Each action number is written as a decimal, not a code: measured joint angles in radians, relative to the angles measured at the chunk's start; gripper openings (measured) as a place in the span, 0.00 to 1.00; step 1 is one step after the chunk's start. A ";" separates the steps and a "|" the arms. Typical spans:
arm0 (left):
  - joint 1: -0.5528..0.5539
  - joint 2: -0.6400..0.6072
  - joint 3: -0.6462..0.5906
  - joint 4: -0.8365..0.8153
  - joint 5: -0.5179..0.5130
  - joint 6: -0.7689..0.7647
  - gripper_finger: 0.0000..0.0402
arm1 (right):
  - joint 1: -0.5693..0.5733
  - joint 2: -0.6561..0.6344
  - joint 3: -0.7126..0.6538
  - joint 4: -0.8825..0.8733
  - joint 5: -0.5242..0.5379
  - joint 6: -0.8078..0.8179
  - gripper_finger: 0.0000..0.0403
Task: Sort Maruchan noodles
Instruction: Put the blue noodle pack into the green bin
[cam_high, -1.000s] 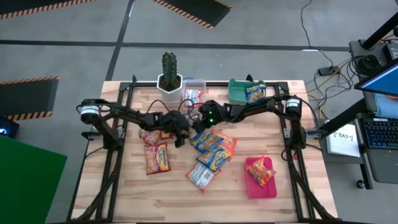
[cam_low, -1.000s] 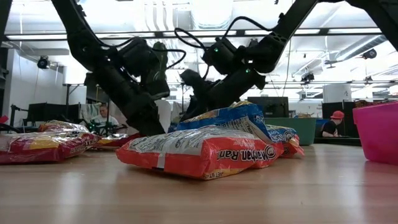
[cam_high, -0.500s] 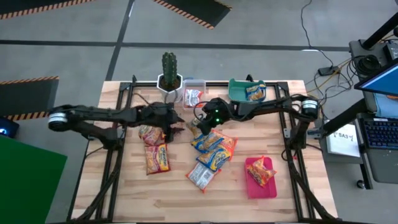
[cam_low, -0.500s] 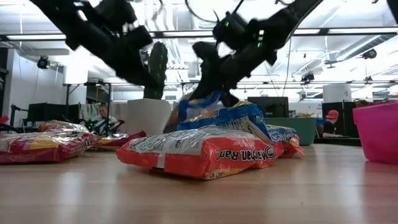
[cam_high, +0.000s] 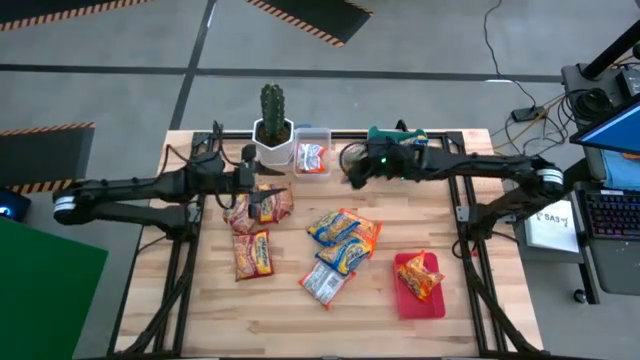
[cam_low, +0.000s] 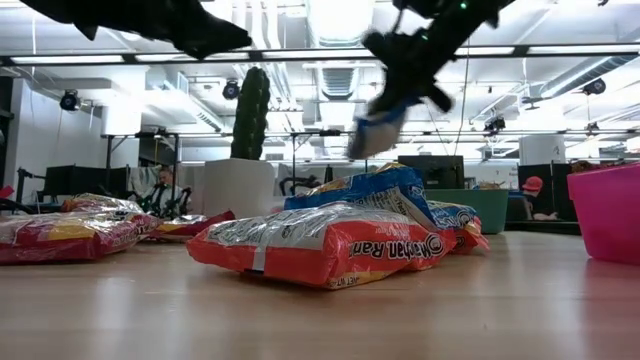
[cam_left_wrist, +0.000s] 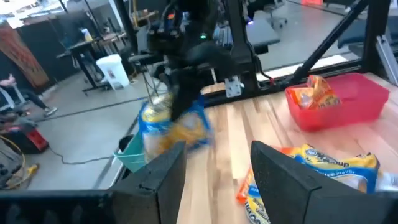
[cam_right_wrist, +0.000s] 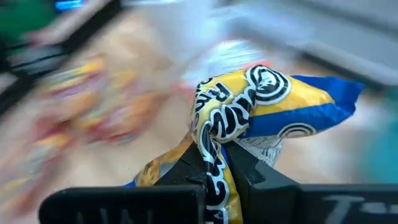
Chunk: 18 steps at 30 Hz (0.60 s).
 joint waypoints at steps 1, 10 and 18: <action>0.000 -0.004 0.000 0.011 0.000 0.002 0.41 | -0.014 -0.013 0.000 -0.044 0.063 0.012 0.03; 0.000 0.002 0.000 0.022 -0.001 0.018 0.41 | -0.179 -0.004 0.000 -0.237 0.274 0.080 0.03; 0.000 0.006 0.000 0.009 -0.002 0.018 0.41 | -0.283 0.107 0.000 -0.177 0.273 -0.028 0.03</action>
